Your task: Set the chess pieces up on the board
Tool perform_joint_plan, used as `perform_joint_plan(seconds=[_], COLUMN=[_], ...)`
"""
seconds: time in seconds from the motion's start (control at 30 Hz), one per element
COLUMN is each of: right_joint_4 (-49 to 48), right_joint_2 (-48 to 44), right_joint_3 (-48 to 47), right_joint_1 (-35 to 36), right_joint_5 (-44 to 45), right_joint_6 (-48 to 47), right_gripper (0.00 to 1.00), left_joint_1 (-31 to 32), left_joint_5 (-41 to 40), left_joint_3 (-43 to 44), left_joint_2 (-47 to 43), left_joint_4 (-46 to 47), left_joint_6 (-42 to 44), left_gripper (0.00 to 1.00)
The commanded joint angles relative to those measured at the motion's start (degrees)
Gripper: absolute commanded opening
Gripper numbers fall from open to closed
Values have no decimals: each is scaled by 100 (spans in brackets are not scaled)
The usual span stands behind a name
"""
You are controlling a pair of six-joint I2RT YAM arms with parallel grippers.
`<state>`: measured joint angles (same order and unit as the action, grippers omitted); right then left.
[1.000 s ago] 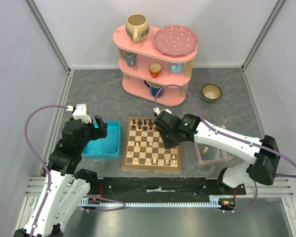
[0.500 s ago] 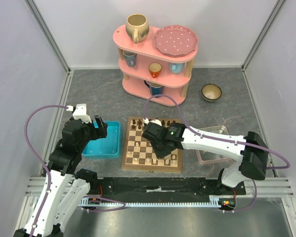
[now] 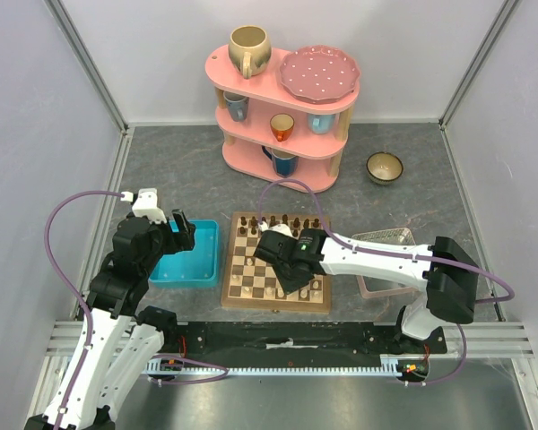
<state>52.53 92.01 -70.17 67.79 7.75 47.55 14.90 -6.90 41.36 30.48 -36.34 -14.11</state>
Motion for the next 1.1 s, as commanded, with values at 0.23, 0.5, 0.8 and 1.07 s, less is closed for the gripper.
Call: perform_joint_plan(seconds=[0.23,0.5,0.8,1.07], right_joint_4=[-173,-358,-375,-384], right_joint_2=[37,46,116,142], right_joint_3=[258,373,390,399], right_joint_1=[33,41,41,33], right_joint_5=[201,210,271,341], right_joint_6=[193,246,246,255], right_gripper=[11,13,13,18], left_joint_1=[31,31,31,31], left_joint_5=[92,101,92,101], left_joint_3=[3,3,3,3], left_joint_2=[2,-7,-7,11], left_joint_4=[188,188,188,188], left_joint_6=[-101,-92,-101,-92], left_gripper=[85,85,85,85])
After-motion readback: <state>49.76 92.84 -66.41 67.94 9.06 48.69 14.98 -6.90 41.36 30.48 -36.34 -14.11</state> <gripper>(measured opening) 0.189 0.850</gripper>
